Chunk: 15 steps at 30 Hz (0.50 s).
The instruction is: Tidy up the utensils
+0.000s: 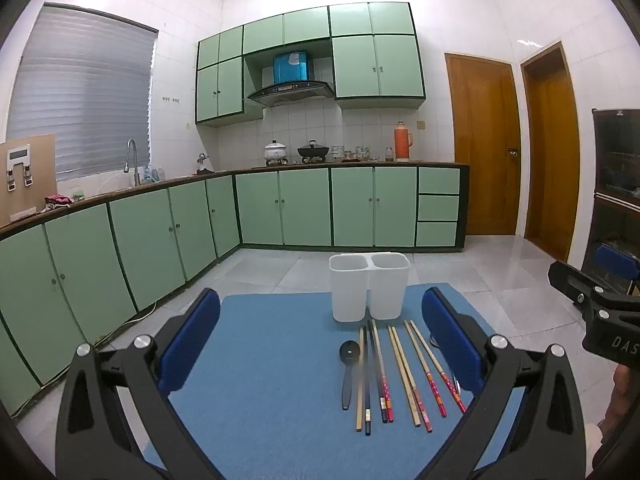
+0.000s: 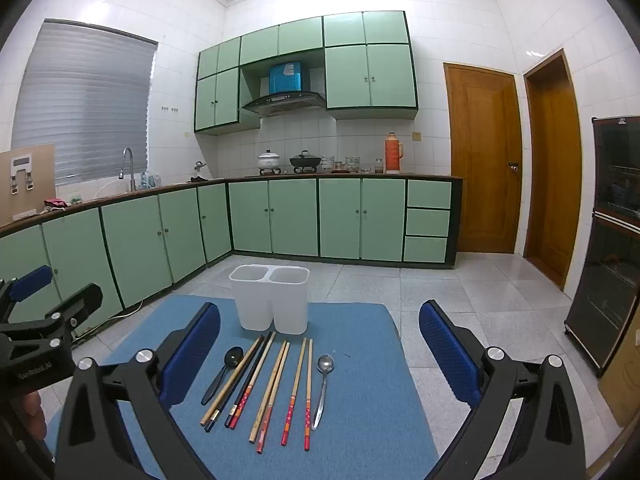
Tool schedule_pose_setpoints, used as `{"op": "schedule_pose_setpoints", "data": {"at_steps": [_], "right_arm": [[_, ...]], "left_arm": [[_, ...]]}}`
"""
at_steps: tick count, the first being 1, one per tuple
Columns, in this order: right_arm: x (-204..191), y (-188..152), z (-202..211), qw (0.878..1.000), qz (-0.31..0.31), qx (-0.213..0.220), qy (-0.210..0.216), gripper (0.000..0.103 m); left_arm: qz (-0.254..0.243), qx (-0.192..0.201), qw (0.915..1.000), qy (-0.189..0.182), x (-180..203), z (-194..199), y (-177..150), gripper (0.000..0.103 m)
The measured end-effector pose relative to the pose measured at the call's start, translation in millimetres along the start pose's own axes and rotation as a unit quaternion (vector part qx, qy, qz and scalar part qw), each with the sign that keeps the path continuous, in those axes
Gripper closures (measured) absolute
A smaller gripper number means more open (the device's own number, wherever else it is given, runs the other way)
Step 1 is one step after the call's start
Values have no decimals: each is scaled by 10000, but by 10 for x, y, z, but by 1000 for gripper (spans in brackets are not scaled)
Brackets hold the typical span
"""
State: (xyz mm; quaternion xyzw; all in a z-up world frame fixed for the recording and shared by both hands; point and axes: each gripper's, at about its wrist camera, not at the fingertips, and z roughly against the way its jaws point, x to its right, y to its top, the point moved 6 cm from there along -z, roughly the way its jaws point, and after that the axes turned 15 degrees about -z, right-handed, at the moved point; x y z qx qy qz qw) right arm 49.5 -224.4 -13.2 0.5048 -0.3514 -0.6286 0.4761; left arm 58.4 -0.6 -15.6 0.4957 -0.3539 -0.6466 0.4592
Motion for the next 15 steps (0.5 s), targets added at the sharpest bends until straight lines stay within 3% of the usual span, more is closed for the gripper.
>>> {"op": "schedule_pose_setpoints", "data": {"at_steps": [15], "right_arm": [[1, -4, -4, 10000, -11, 3, 5, 6]], "left_arm": [[38, 69, 10000, 20, 0, 40, 69, 5]]}}
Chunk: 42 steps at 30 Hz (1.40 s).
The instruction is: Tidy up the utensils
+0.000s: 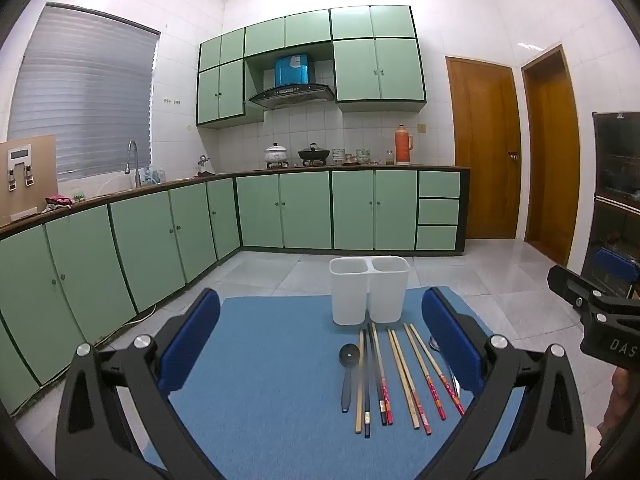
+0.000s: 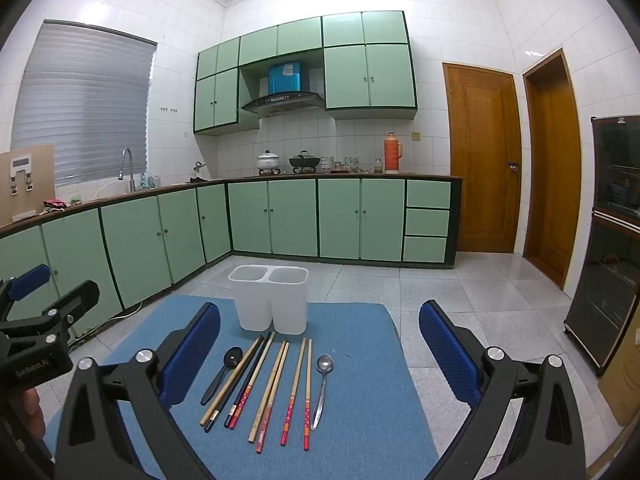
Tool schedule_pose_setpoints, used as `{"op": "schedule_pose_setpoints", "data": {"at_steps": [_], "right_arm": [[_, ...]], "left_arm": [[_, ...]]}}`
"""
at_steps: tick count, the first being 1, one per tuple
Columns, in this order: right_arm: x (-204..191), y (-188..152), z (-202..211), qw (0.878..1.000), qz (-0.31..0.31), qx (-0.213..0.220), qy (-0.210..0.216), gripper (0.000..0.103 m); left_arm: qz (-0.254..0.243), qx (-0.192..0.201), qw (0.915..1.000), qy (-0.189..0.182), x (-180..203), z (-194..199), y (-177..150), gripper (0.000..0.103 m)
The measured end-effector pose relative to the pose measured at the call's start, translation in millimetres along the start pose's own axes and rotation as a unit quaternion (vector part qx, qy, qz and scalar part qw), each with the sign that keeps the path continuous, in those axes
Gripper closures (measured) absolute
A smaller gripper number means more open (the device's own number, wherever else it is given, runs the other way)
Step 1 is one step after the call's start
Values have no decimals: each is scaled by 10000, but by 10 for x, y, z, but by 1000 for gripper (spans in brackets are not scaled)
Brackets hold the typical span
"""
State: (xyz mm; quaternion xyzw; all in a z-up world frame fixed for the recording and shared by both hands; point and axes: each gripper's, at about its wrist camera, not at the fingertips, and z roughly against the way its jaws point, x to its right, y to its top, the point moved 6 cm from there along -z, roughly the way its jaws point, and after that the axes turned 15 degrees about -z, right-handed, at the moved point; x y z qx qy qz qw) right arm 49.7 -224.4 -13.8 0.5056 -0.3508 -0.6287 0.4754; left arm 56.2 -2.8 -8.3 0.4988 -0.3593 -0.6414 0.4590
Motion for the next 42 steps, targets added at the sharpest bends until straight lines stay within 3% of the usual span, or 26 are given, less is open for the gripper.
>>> {"op": "schedule_pose_setpoints", "data": {"at_steps": [42], "right_arm": [[3, 1, -2, 10000, -3, 3, -1, 6]], "left_arm": [[27, 44, 10000, 7, -4, 44, -16, 5]]}}
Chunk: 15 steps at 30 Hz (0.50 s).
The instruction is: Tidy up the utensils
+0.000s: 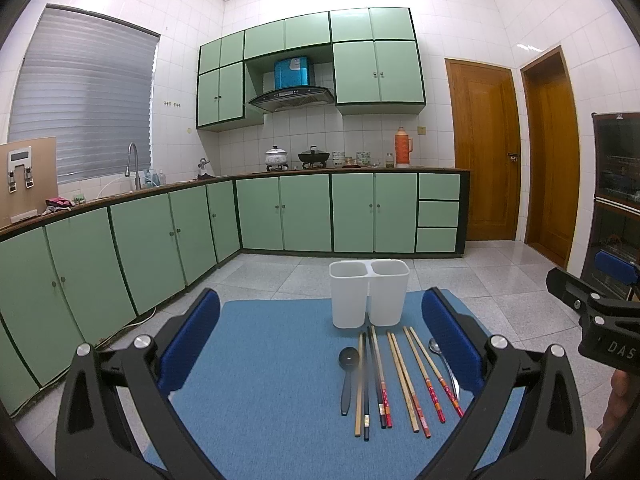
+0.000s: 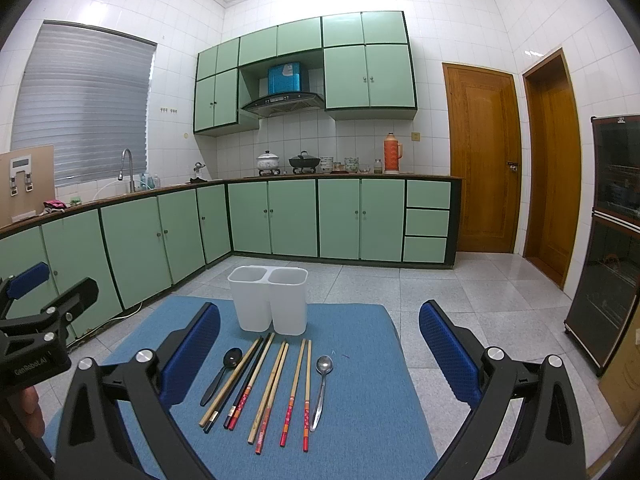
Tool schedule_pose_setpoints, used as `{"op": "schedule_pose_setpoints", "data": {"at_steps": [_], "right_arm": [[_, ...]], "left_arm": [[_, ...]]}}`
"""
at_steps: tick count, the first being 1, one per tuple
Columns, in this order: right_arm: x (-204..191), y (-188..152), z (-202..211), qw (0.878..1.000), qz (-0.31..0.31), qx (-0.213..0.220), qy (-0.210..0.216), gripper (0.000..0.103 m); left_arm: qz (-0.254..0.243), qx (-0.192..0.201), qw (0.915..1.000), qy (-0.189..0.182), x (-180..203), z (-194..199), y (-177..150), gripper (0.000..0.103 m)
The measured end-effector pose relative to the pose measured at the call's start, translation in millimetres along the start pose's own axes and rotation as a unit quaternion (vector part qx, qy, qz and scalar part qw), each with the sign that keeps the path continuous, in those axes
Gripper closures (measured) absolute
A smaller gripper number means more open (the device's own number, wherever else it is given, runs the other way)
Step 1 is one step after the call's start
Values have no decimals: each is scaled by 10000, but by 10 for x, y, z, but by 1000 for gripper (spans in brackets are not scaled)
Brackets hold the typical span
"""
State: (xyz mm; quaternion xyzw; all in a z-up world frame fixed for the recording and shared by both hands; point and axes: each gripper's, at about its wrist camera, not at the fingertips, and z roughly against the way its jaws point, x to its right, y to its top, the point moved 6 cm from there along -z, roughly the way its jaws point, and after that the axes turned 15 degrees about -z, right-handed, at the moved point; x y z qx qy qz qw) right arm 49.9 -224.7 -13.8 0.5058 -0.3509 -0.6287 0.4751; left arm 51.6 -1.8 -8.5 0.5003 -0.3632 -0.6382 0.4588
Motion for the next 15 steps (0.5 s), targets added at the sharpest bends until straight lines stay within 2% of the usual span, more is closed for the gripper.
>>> {"op": "schedule_pose_setpoints", "data": {"at_steps": [15], "right_arm": [[8, -5, -4, 10000, -1, 8, 3, 6]], "left_arm": [[-4, 10, 10000, 9, 3, -3, -7, 5]]}}
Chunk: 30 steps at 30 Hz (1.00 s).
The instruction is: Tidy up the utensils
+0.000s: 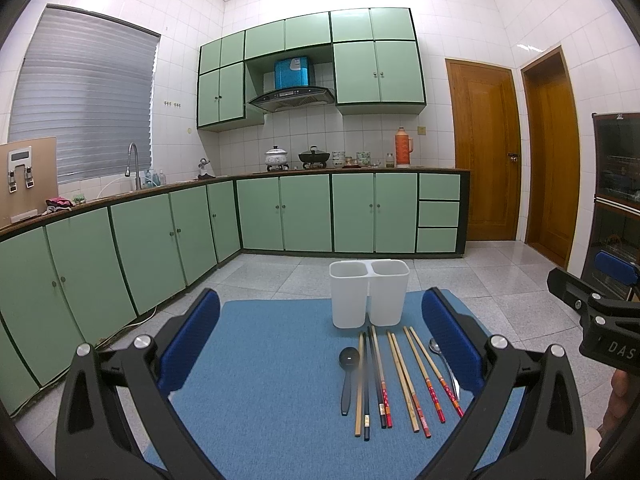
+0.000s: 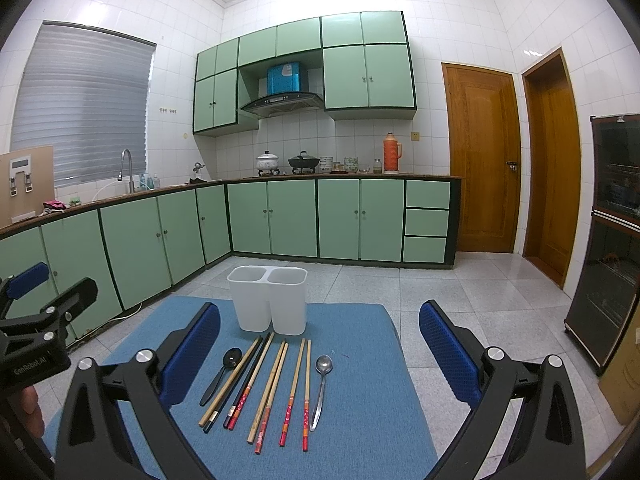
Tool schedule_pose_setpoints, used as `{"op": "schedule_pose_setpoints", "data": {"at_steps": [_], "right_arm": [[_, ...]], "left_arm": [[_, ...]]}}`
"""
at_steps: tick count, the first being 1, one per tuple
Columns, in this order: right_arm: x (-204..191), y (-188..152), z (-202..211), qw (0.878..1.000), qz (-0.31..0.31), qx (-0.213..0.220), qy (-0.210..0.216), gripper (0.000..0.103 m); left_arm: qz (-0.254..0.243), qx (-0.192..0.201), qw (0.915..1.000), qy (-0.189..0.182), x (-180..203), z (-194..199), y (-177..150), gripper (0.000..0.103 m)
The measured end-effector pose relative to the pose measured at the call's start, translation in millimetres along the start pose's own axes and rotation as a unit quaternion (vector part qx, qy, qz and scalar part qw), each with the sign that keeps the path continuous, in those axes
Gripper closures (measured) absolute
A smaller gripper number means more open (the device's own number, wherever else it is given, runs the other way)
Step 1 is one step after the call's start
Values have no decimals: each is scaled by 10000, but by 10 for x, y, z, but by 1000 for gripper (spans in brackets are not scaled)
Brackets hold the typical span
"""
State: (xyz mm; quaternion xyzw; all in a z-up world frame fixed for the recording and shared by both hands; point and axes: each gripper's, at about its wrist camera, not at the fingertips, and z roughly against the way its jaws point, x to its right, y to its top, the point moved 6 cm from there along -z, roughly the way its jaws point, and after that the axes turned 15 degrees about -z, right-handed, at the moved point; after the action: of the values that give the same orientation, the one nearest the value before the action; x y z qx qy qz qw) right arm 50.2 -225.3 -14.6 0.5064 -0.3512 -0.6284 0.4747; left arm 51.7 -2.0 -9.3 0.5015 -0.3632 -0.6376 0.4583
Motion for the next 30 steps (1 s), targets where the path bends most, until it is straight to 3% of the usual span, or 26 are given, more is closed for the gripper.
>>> {"op": "schedule_pose_setpoints", "data": {"at_steps": [19, 30], "right_arm": [[33, 6, -86, 9999, -11, -93, -47, 6], [138, -164, -462, 9988, 36, -431, -248, 6]], "left_arm": [[-1, -66, 10000, 10, -108, 75, 112, 5], [-46, -446, 9990, -51, -71, -336, -39, 5]]}}
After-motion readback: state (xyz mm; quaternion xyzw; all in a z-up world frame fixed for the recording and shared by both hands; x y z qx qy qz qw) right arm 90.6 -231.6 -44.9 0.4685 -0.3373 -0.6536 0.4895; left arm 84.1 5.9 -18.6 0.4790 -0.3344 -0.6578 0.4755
